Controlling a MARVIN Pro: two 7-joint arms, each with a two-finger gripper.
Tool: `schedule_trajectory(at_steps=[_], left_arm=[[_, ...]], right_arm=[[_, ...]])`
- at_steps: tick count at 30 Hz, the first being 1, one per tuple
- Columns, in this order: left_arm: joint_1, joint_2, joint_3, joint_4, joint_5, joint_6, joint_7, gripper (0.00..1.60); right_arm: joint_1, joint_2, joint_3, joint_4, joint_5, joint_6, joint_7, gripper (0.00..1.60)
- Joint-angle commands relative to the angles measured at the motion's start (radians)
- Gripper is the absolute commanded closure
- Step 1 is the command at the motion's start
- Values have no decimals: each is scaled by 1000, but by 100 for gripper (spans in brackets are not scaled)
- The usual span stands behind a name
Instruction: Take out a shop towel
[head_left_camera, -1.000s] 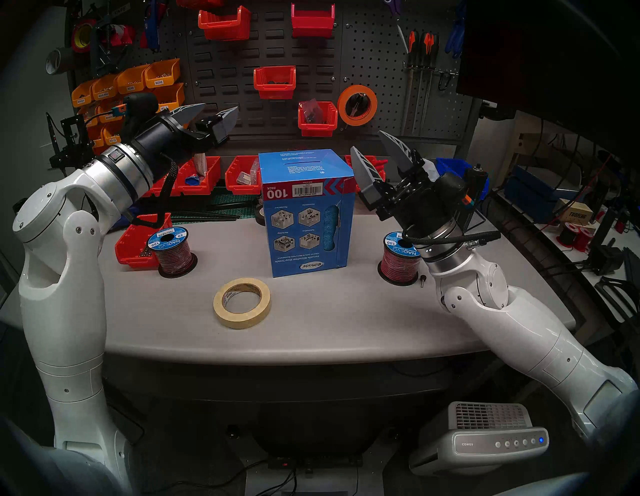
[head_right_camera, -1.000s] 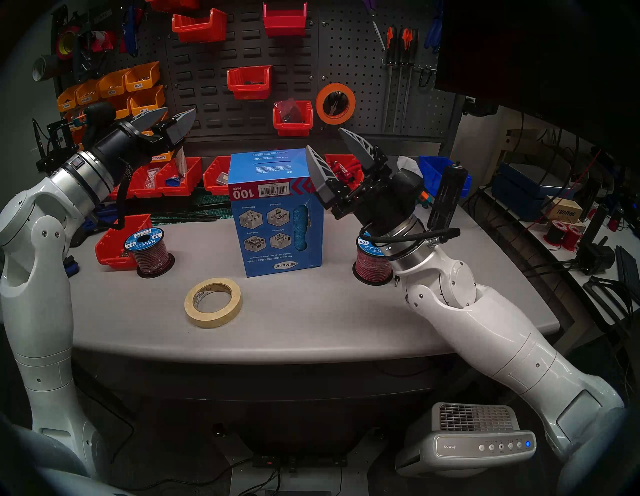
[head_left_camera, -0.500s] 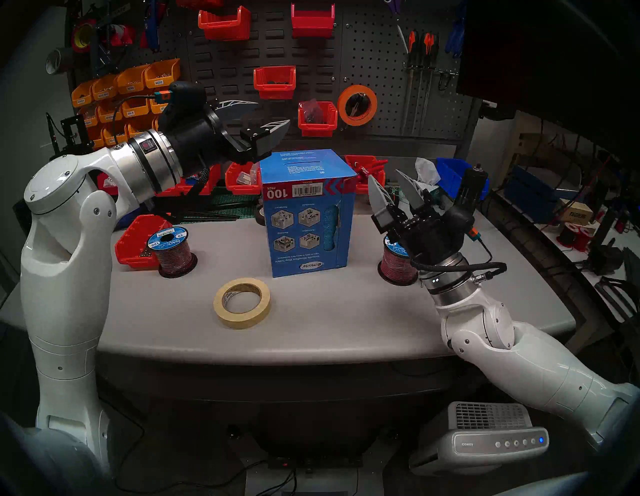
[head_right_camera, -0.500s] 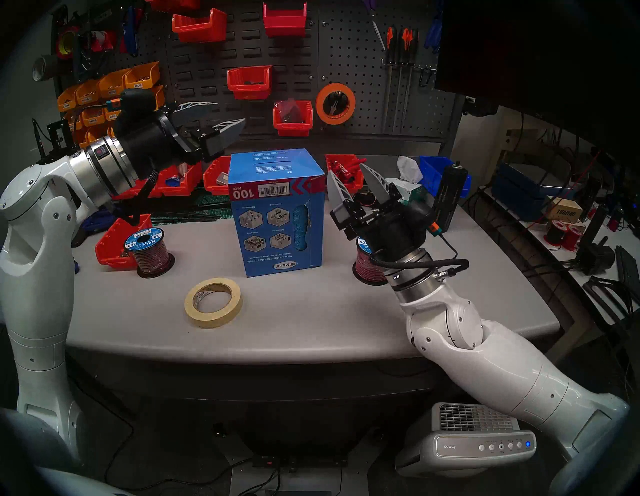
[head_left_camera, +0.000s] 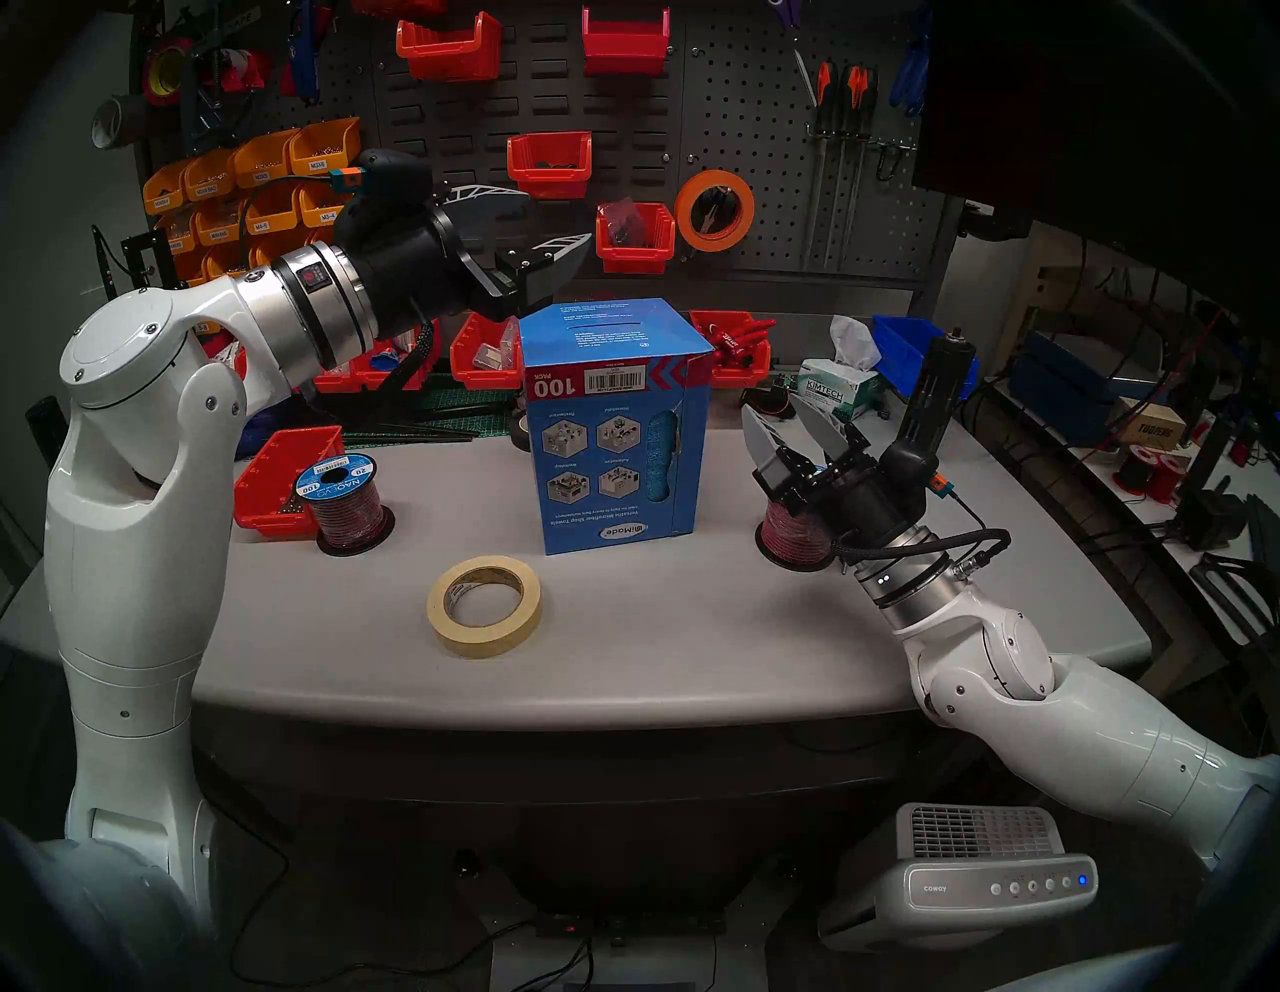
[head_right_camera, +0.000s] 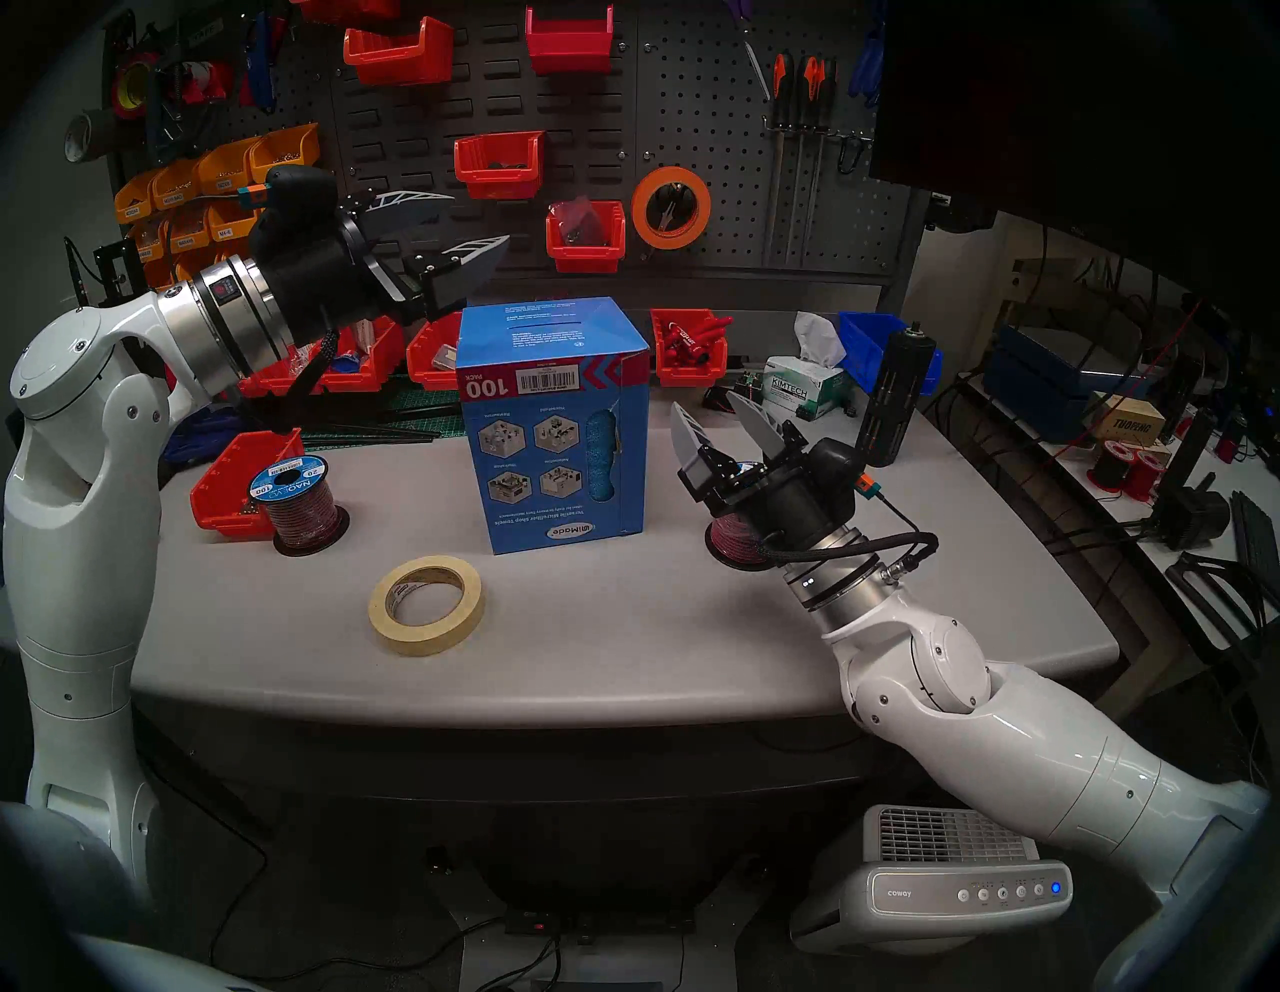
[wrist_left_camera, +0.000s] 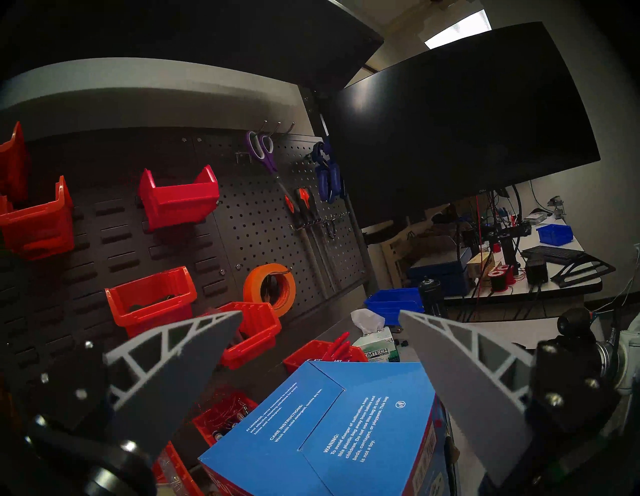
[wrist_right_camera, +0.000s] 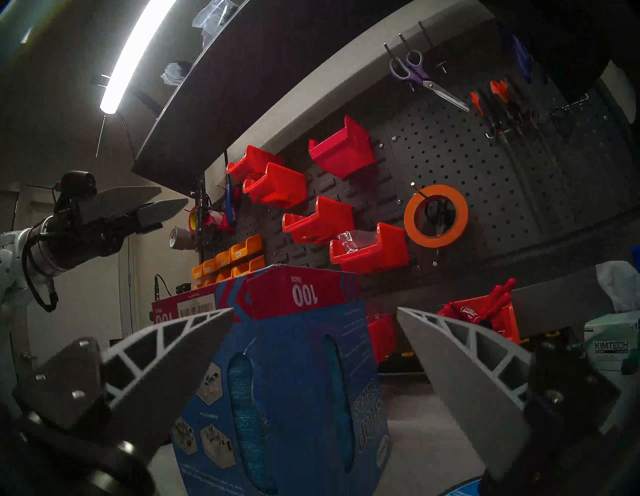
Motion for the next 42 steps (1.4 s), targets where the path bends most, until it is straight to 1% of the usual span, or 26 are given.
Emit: schedule_trajectory(at_steps=[1, 2, 3, 6, 7, 11, 12, 13, 15, 16, 17, 19, 21, 22, 23, 24, 27, 28, 29, 32, 34, 35, 36, 37, 38, 42], left_arm=[[-17, -6, -23, -21, 5, -10, 17, 0], [-15, -7, -26, -23, 9, -9, 22, 0], [-14, -8, -28, -25, 11, -9, 24, 0], [-8, -16, -30, -23, 20, 1, 40, 0], [-4, -19, -28, -21, 23, 2, 44, 0], [18, -30, -22, -27, 29, 6, 53, 0], [23, -31, -20, -29, 31, 7, 54, 0], [27, -33, -19, -31, 33, 9, 56, 0], [34, -37, -18, -35, 38, 11, 61, 0], [37, -38, -17, -37, 39, 12, 63, 0], [39, -40, -17, -40, 41, 16, 66, 0], [43, -43, -18, -44, 41, 21, 69, 0], [47, -48, -20, -49, 38, 28, 71, 0], [49, -50, -21, -53, 37, 32, 74, 0], [49, -52, -22, -54, 30, 46, 72, 0], [49, -54, -22, -55, 25, 53, 72, 0], [47, -60, -26, -57, 6, 91, 71, 0], [47, -61, -25, -58, 5, 99, 73, 0], [47, -62, -23, -58, 3, 107, 72, 0], [46, -72, -19, -53, -15, 135, 69, 0], [44, -80, -15, -52, -30, 161, 66, 0], [45, -82, -11, -54, -30, 165, 68, 0], [45, -84, -8, -56, -30, 172, 70, 0], [47, -85, -3, -56, -29, 173, 71, 0], [47, -87, 2, -54, -31, 182, 72, 0], [52, -97, 14, -50, -31, 197, 82, 0]], right_arm=[[123, 28, 32, 34, 63, 125, 103, 0], [95, 28, 54, 27, 55, 114, 104, 0], [126, 30, 43, 40, 72, 157, 133, 0], [157, 31, 48, 53, 87, 216, 182, 0], [148, 20, 71, 49, 91, 225, 194, 0], [199, -4, 80, 63, 104, 289, 248, 0], [189, -13, 98, 58, 106, 307, 262, 0], [193, -22, 102, 55, 112, 323, 276, 0], [237, -37, 83, 66, 119, 362, 307, 0], [206, -52, 115, 58, 120, 378, 317, 0], [251, -57, 84, 75, 132, 397, 339, 0], [241, -72, 101, 80, 140, 433, 372, 0], [260, -88, 95, 103, 147, 472, 408, 0], [286, -95, 77, 127, 156, 494, 440, 0], [271, -107, 90, 130, 155, 507, 437, 0], [288, -114, 81, 149, 154, 524, 464, 0], [322, -141, 64, 197, 156, 557, 523, 0], [316, -152, 75, 203, 151, 567, 528, 0], [338, -159, 59, 224, 155, 572, 555, 0], [347, -185, 65, 250, 147, 589, 584, 0], [372, -198, 48, 278, 150, 593, 609, 0], [367, -206, 58, 283, 146, 598, 616, 0], [385, -211, 44, 300, 147, 601, 633, 0], [370, -222, 62, 301, 138, 606, 634, 0], [394, -224, 39, 323, 141, 606, 647, 0], [414, -242, 31, 368, 120, 610, 677, 0]])
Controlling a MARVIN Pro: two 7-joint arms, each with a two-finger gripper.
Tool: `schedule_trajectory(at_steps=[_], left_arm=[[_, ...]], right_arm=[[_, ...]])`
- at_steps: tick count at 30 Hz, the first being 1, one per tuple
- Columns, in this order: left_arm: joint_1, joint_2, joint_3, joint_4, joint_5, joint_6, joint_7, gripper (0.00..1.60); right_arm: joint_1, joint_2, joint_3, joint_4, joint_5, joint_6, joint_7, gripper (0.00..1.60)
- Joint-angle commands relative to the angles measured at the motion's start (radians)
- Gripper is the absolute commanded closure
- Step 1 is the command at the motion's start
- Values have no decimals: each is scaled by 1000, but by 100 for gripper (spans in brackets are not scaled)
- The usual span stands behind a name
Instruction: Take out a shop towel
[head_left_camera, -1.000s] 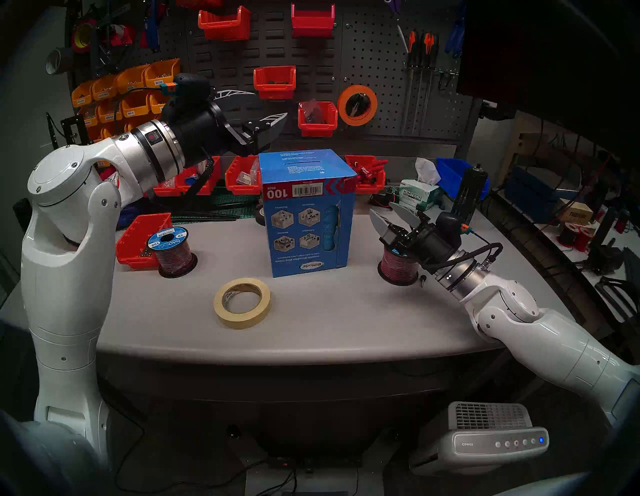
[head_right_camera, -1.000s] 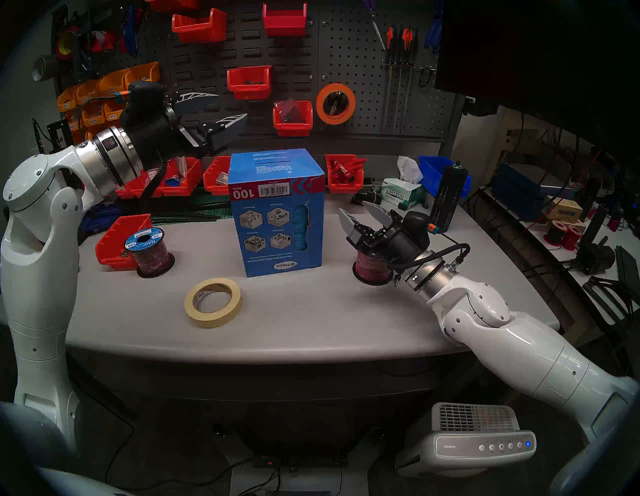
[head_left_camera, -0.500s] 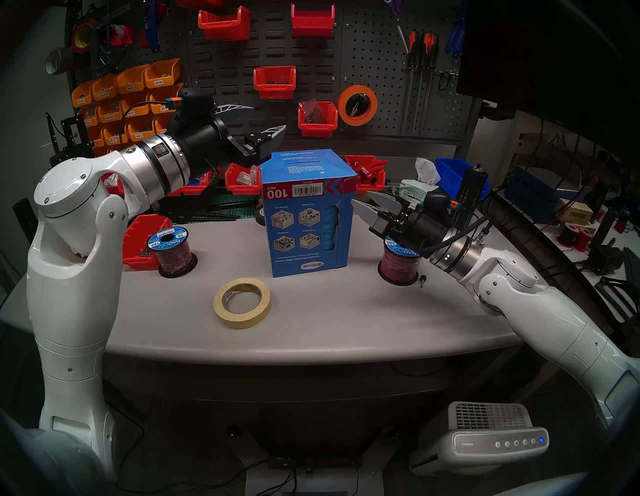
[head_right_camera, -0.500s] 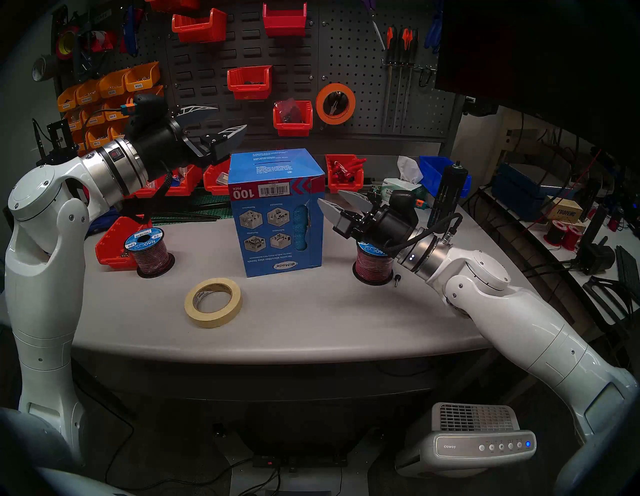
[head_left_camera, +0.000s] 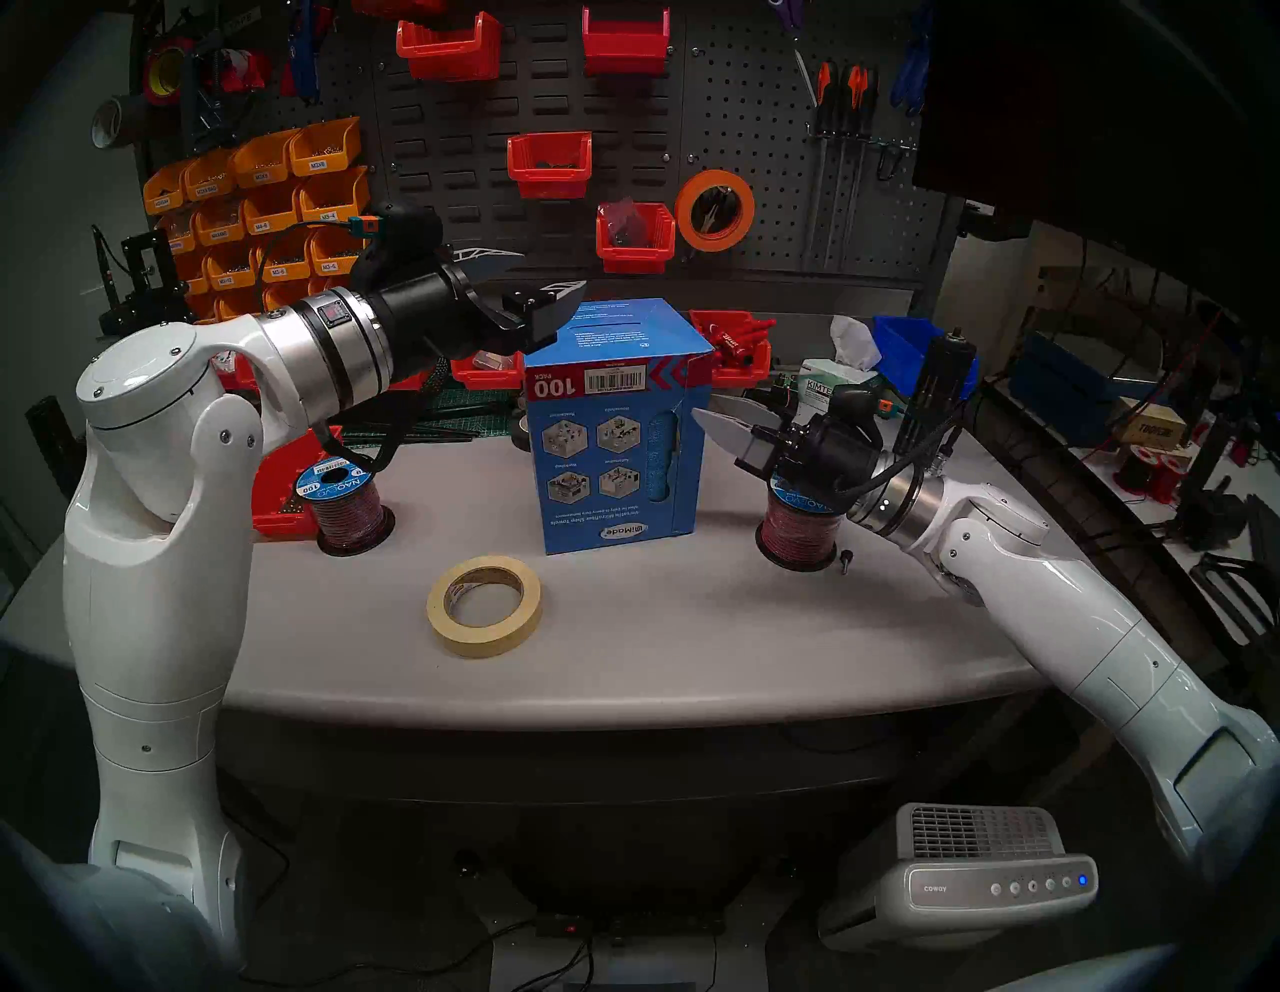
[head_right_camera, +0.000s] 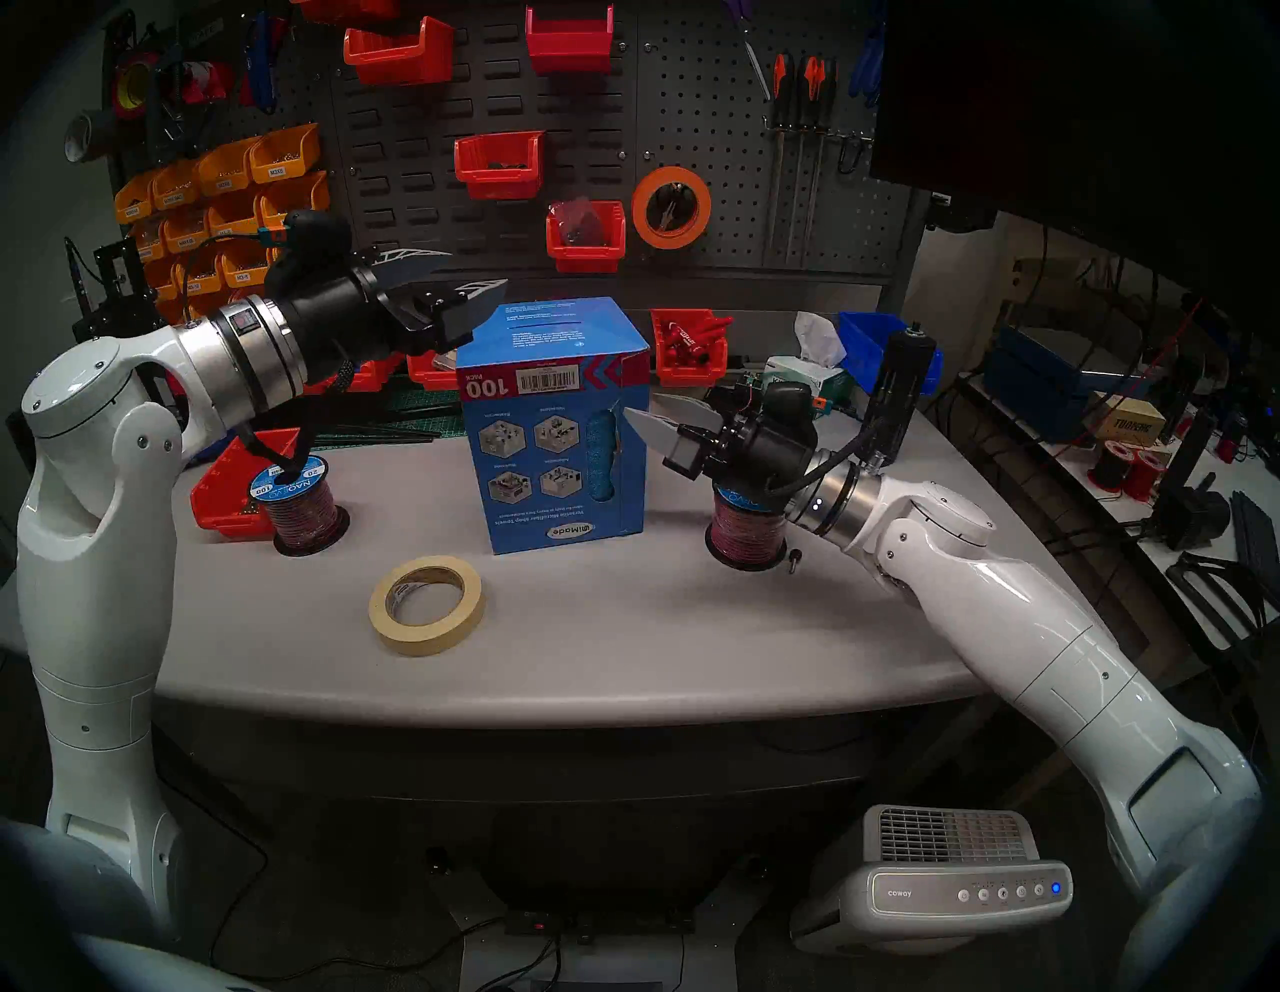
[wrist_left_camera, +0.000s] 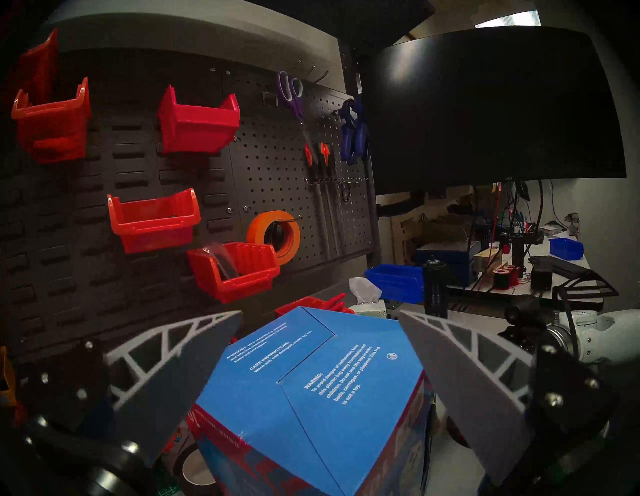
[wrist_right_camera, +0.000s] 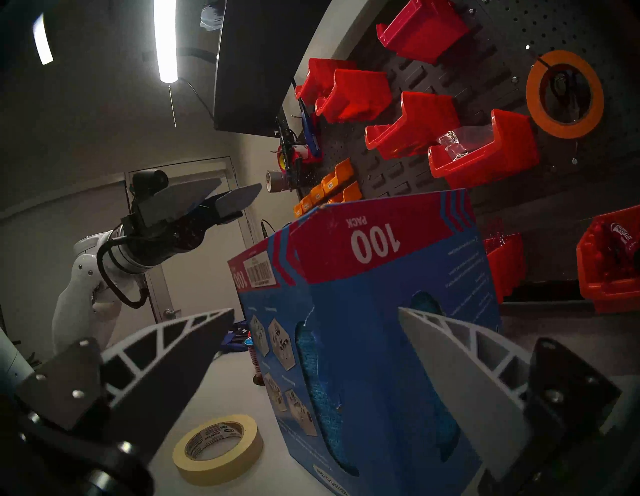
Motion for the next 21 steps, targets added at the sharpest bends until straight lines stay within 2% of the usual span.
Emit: schedule_trajectory(at_steps=[1, 5, 11, 15, 21], left_arm=[[-15, -20, 12, -13, -13, 13, 6, 0], [-6, -24, 14, -14, -12, 14, 12, 0], [2, -31, 12, -16, -15, 11, 15, 0], [7, -36, 10, -19, -20, 12, 16, 0], [15, -43, 5, -22, -24, 13, 18, 0]], right_arm=[[99, -51, -5, 51, -30, 0, 64, 0], [105, -60, -13, 90, -55, -7, 82, 0], [137, -69, -58, 160, -173, -28, 94, 0], [163, -67, -77, 151, -244, -42, 82, 0], [194, -81, -81, 129, -282, -45, 70, 0]])
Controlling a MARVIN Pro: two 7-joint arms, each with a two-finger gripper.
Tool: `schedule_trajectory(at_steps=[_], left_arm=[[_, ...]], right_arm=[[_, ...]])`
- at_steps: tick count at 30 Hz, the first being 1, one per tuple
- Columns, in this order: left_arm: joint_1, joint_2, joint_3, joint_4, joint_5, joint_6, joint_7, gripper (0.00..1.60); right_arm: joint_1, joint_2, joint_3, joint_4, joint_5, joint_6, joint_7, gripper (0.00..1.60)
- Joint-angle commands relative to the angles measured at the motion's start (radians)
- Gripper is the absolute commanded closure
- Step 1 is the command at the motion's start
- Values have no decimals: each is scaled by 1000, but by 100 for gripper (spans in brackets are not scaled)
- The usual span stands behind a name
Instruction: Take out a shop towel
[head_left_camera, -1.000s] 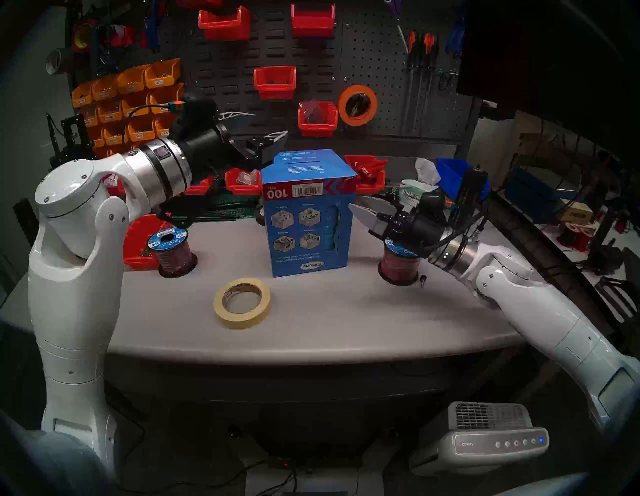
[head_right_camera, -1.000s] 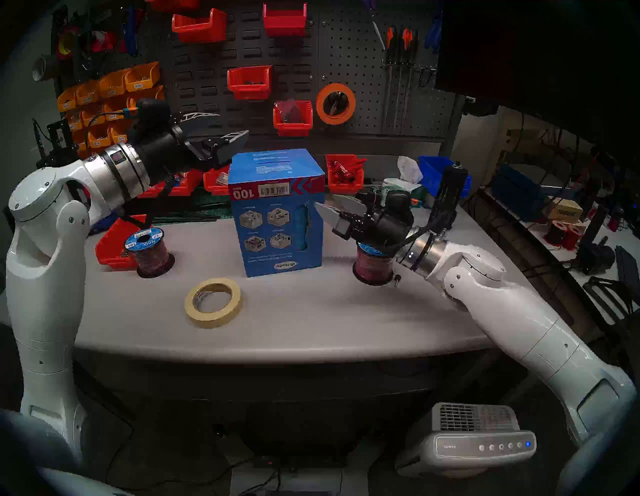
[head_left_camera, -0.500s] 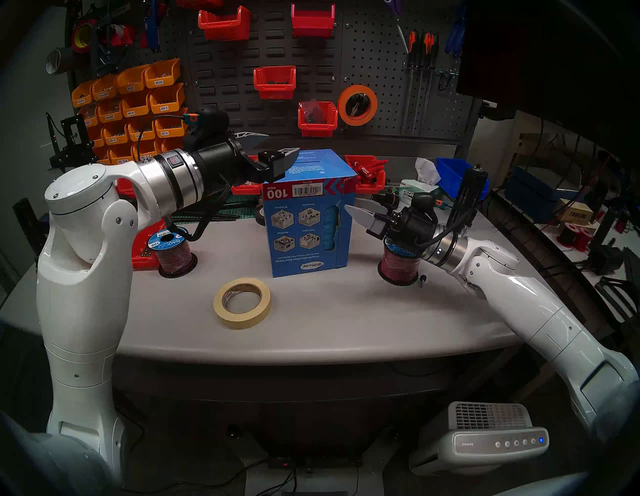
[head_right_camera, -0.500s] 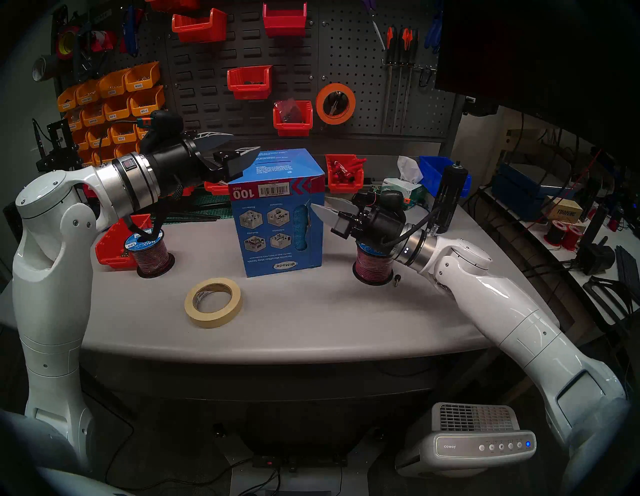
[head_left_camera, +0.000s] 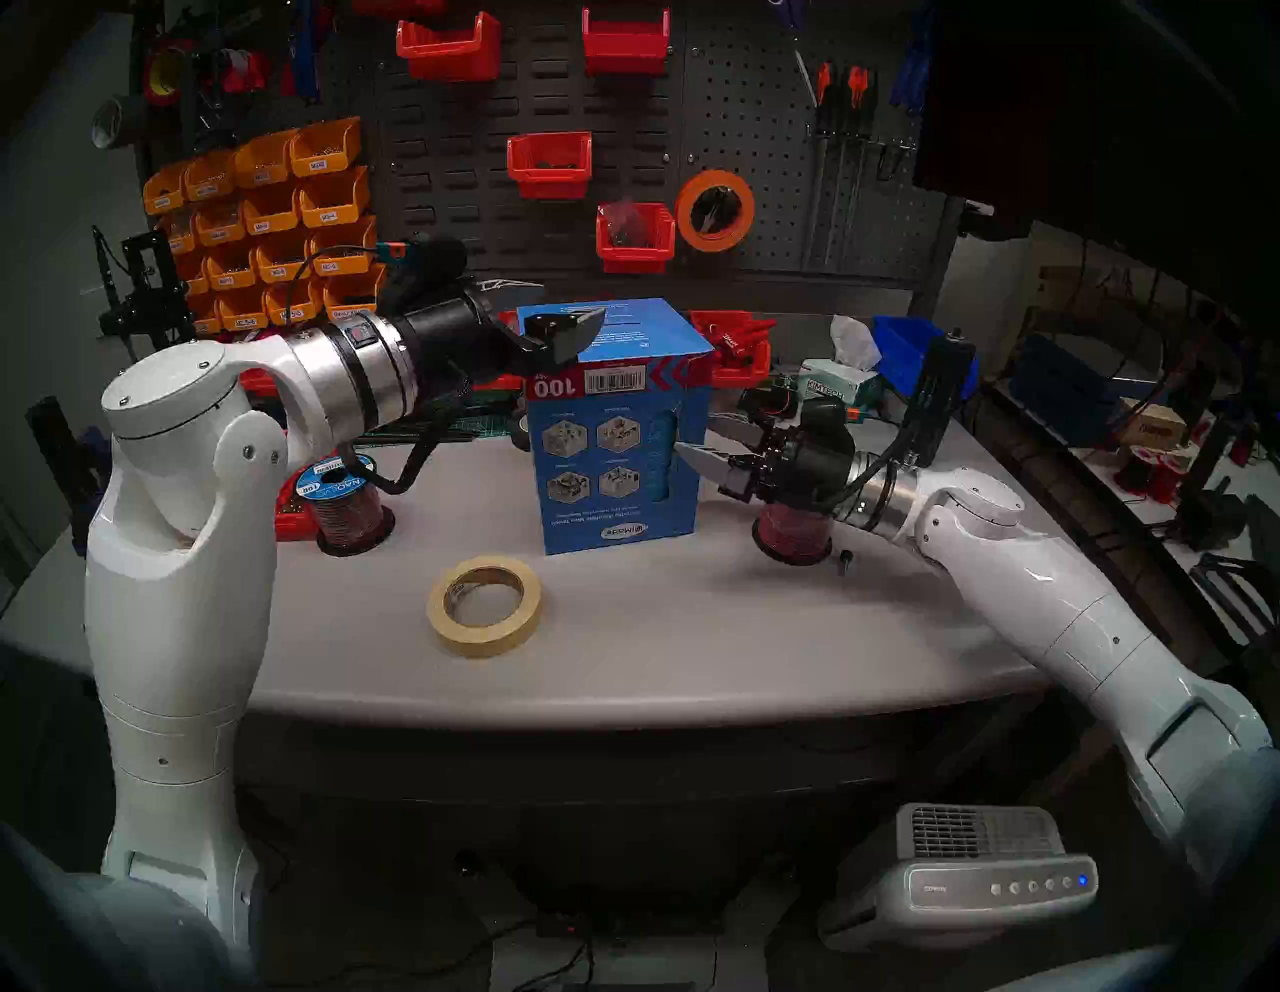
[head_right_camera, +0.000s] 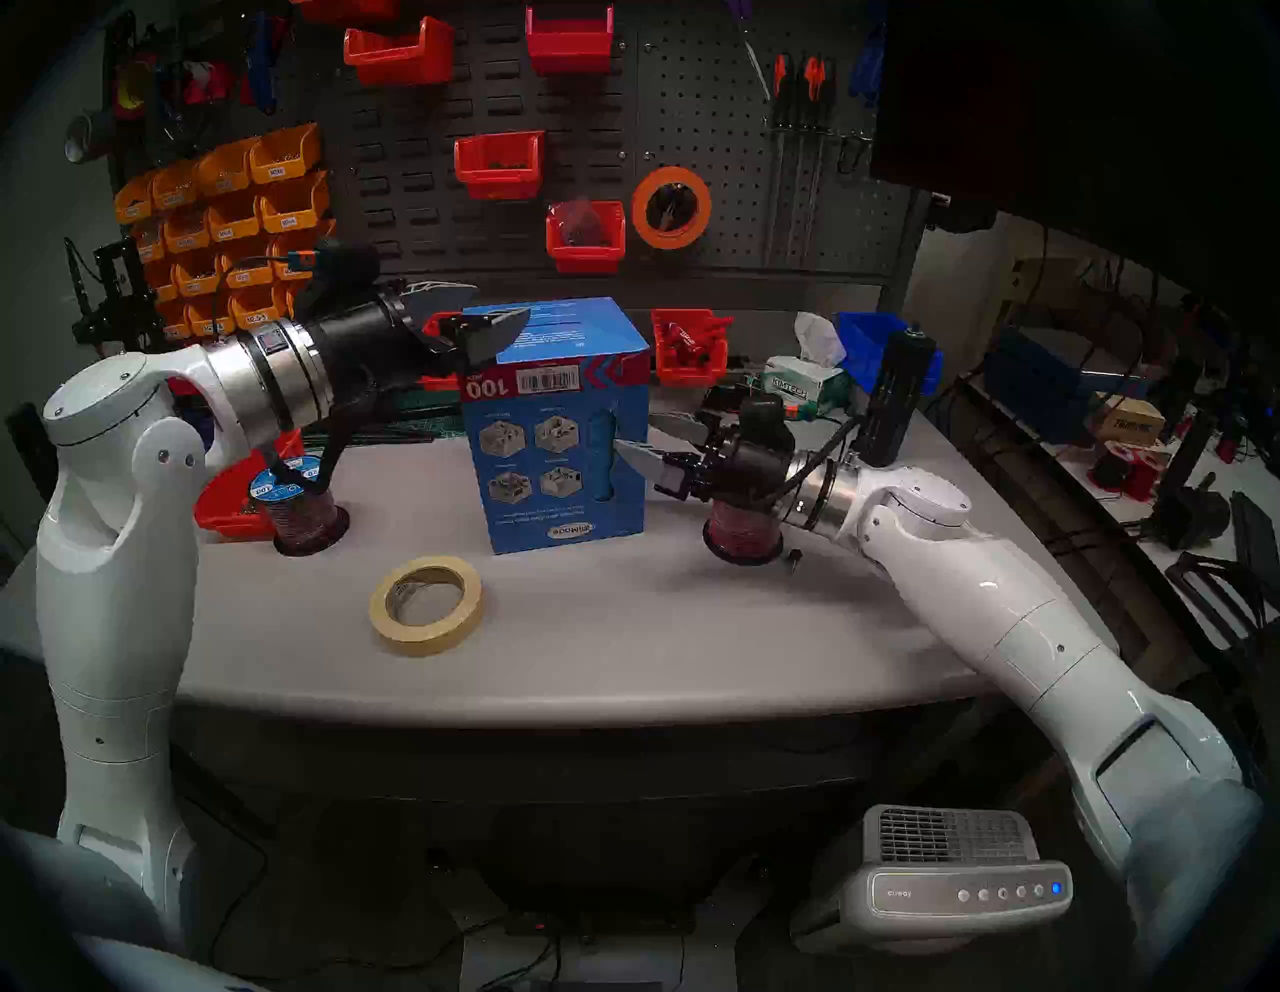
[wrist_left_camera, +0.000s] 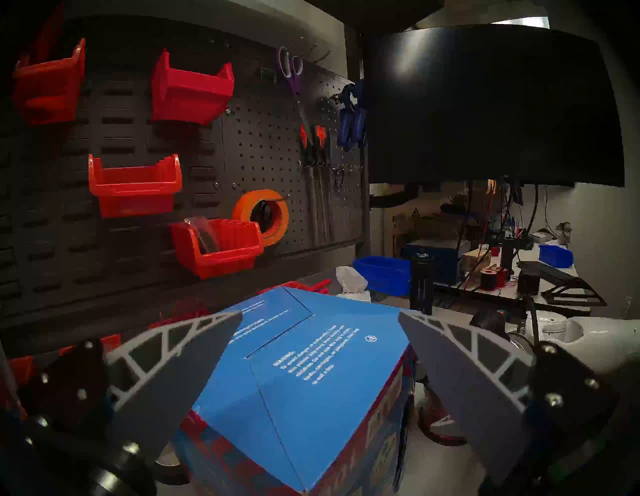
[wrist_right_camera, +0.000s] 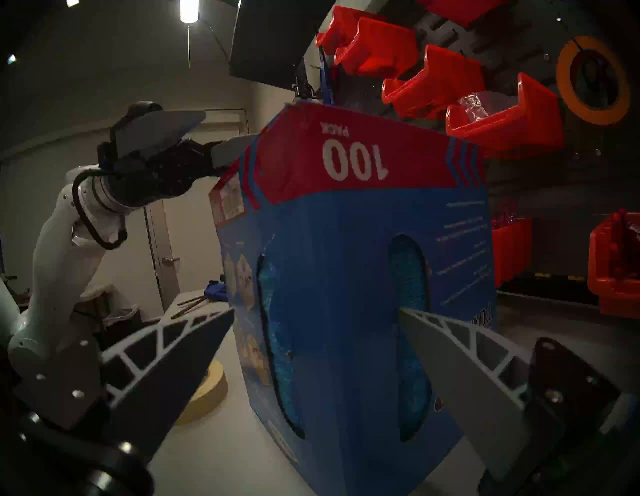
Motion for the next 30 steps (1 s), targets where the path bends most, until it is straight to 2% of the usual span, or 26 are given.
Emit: schedule_trajectory(at_steps=[1, 17, 24, 25, 26, 27, 28, 29, 30], left_arm=[[-7, -9, -17, -23, -10, -15, -4, 0], [8, -17, -34, -31, -20, -16, -21, 0], [12, -21, -41, -32, -21, -13, -29, 0], [12, -21, -42, -32, -21, -12, -30, 0], [13, -21, -42, -32, -21, -12, -31, 0], [13, -21, -43, -33, -21, -12, -33, 0], [14, -21, -44, -33, -21, -12, -34, 0], [14, -21, -45, -33, -20, -12, -35, 0], [15, -21, -46, -34, -19, -12, -35, 0]], right_arm=[[67, -26, -2, -33, -54, -14, -25, 0], [105, -25, -4, -57, -110, 24, -58, 0], [119, -46, -2, -45, -124, 38, -65, 0], [120, -49, -2, -43, -126, 39, -65, 14], [119, -51, -3, -42, -128, 38, -68, 47], [120, -52, -5, -41, -132, 40, -67, 95], [119, -54, -6, -39, -131, 41, -66, 110], [119, -55, -6, -39, -132, 40, -67, 160], [119, -55, -7, -38, -136, 41, -65, 160]])
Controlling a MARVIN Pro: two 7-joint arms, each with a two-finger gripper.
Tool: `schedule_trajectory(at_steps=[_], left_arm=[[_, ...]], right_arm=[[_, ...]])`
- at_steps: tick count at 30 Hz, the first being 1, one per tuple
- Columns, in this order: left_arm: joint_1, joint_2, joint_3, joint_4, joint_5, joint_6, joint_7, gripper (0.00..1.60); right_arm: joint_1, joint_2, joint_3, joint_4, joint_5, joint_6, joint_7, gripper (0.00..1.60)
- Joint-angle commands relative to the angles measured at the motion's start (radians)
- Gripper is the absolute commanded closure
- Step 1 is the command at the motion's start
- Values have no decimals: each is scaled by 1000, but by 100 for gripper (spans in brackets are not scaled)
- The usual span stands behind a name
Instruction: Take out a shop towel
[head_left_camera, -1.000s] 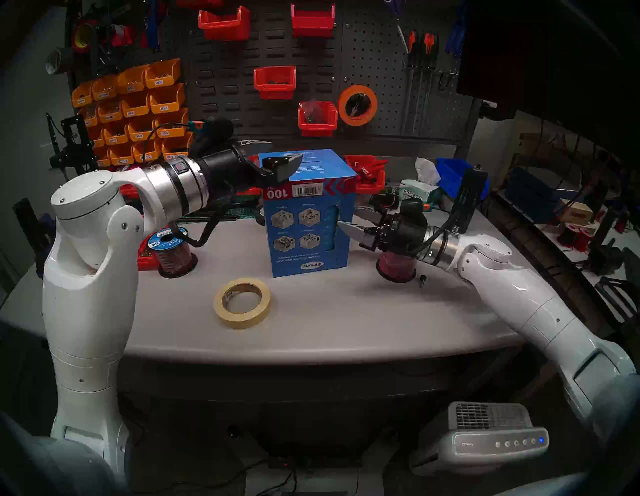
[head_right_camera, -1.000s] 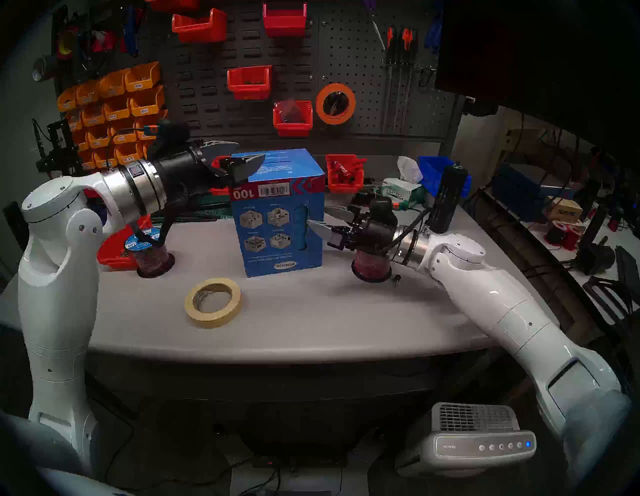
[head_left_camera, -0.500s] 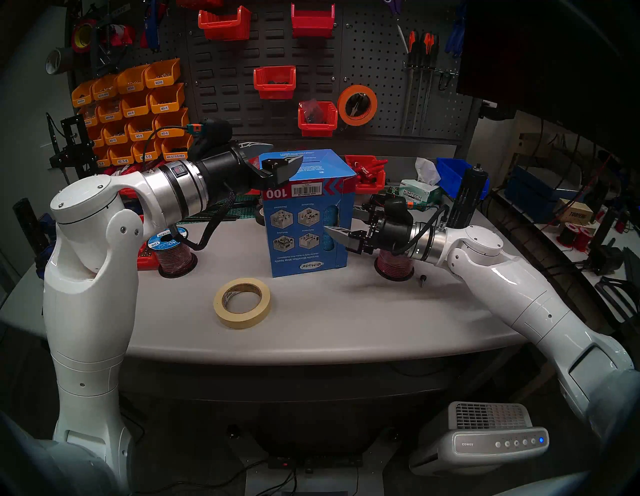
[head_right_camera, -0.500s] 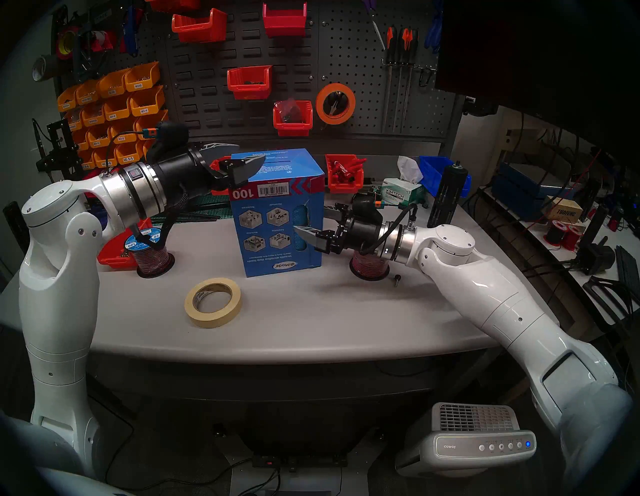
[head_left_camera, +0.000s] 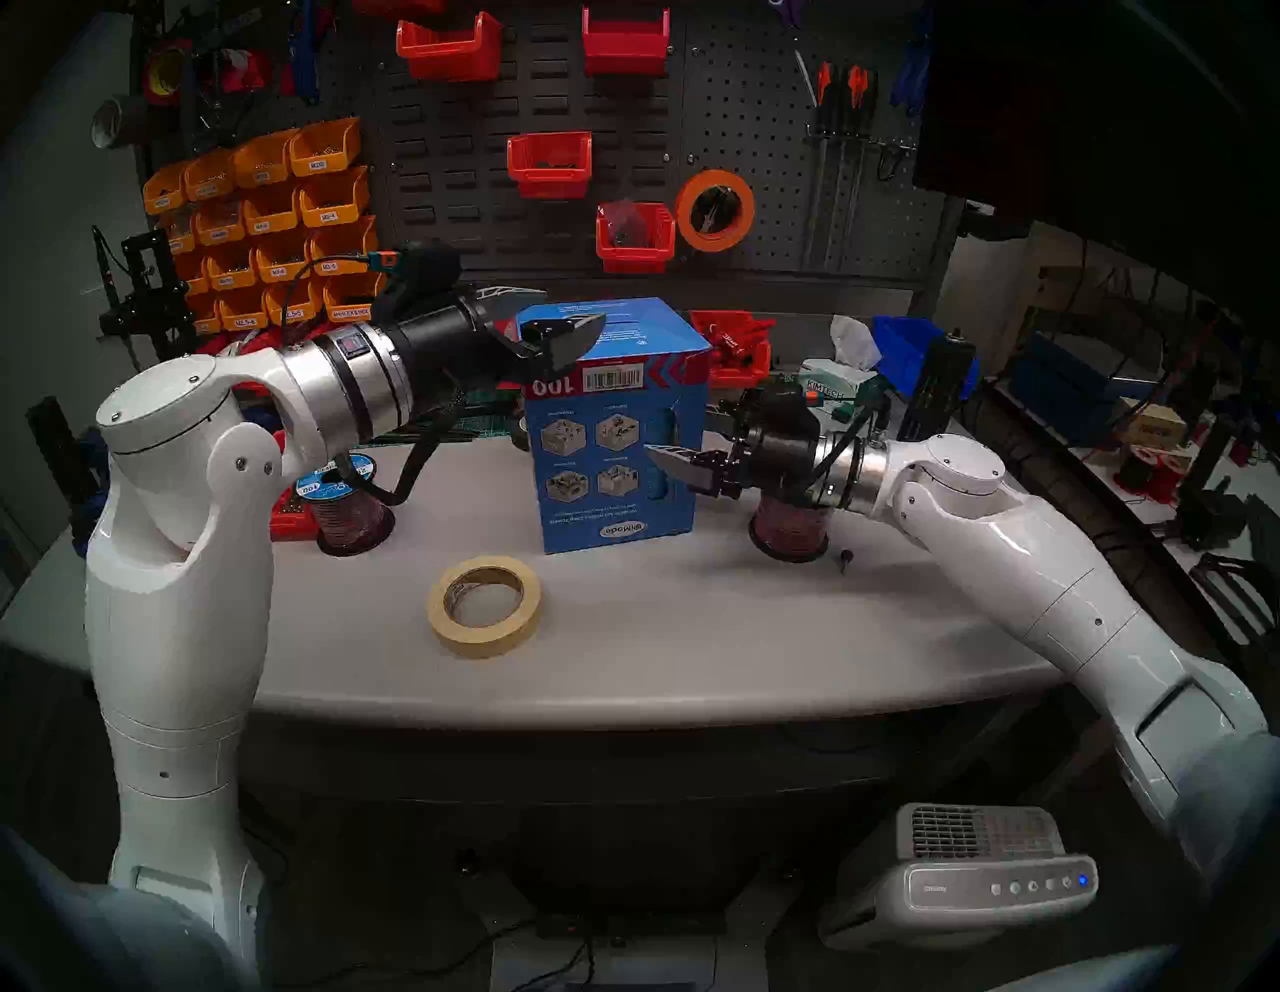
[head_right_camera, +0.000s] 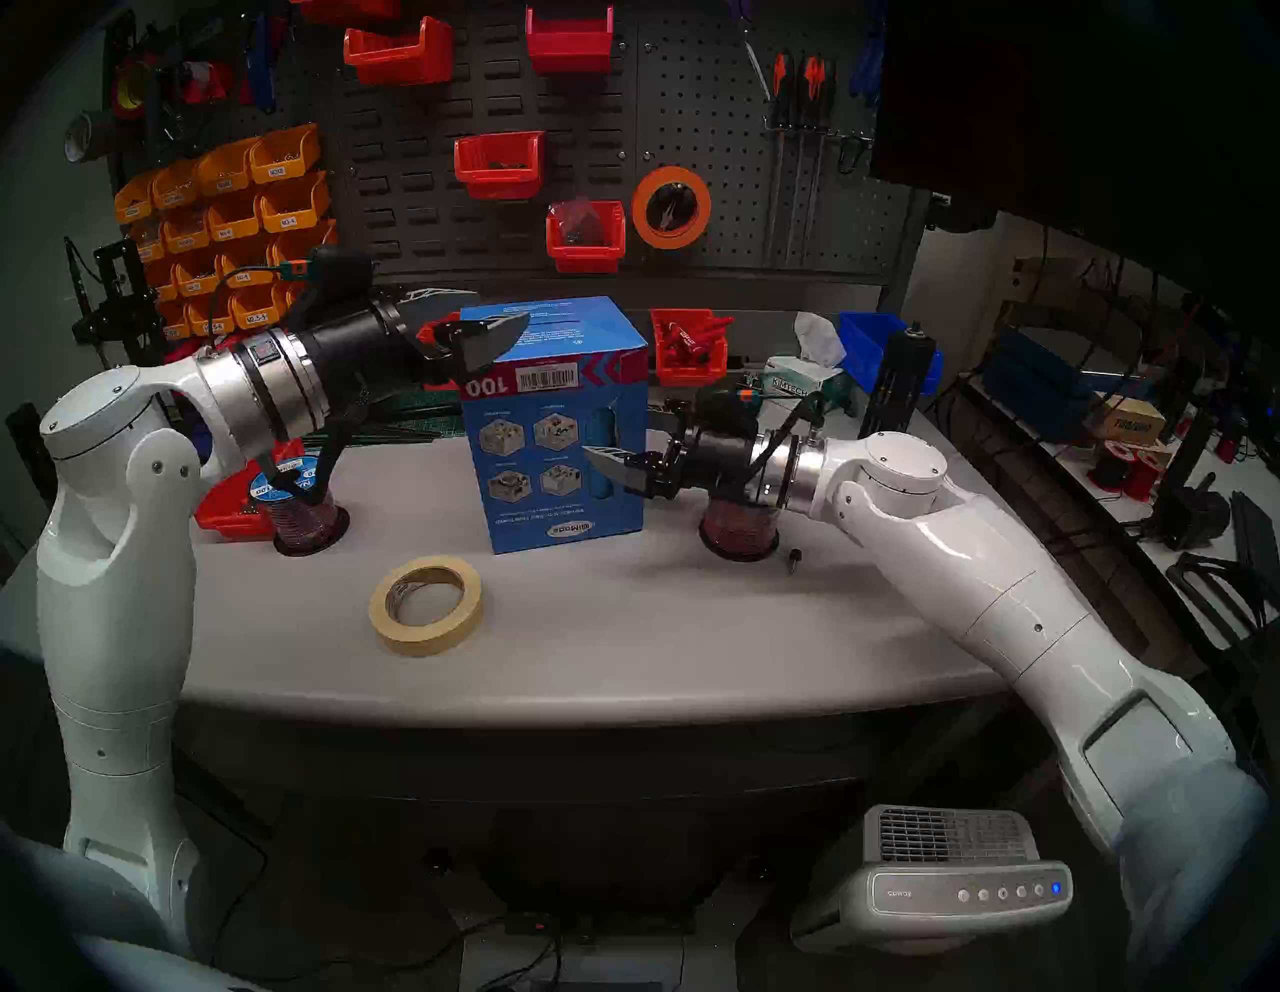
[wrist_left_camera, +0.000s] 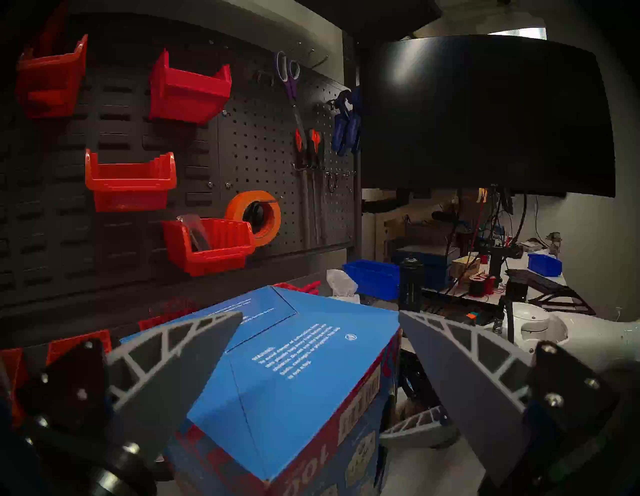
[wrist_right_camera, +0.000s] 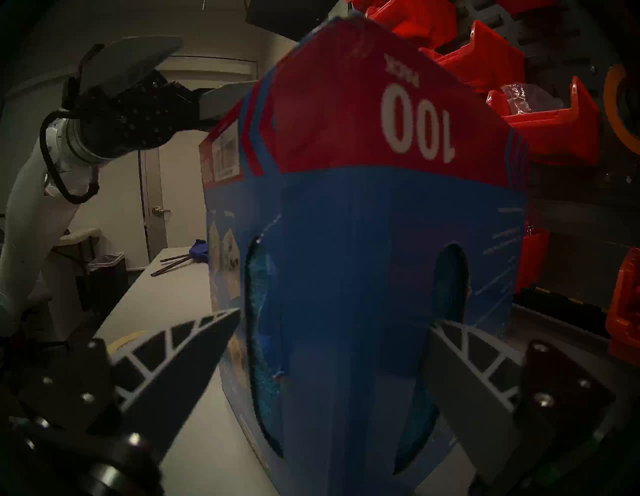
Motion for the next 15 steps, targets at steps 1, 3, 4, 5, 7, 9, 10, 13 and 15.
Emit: schedule_trajectory(at_steps=[1, 3, 4, 5, 7, 9, 10, 13, 15], left_arm=[[-15, 0, -17, -23, -4, -10, -3, 0], [-15, -1, -19, -23, -3, -9, -2, 0], [-15, -1, -20, -23, -3, -9, -3, 0], [-16, -1, -20, -23, -2, -9, -4, 0], [-16, -2, -21, -22, -2, -9, -5, 0], [-15, -3, -23, -21, -1, -10, -4, 0], [-15, -4, -24, -20, 0, -11, -4, 0], [-15, -5, -30, -17, 3, -15, -1, 0], [-18, -6, -39, -12, 3, -15, 2, 0]], right_arm=[[46, -18, 19, -13, 1, -12, 6, 160], [45, -18, 19, -12, -1, -15, 7, 160], [45, -18, 20, -13, -1, -16, 7, 160], [46, -17, 22, -15, -4, -18, 3, 160], [49, -14, 22, -18, -9, -18, 3, 160], [54, -11, 24, -18, -15, -21, 3, 160], [56, -11, 25, -19, -14, -20, 4, 160], [66, -9, 31, -23, -19, -25, 6, 160], [80, -6, 38, -29, -26, -28, 4, 160]])
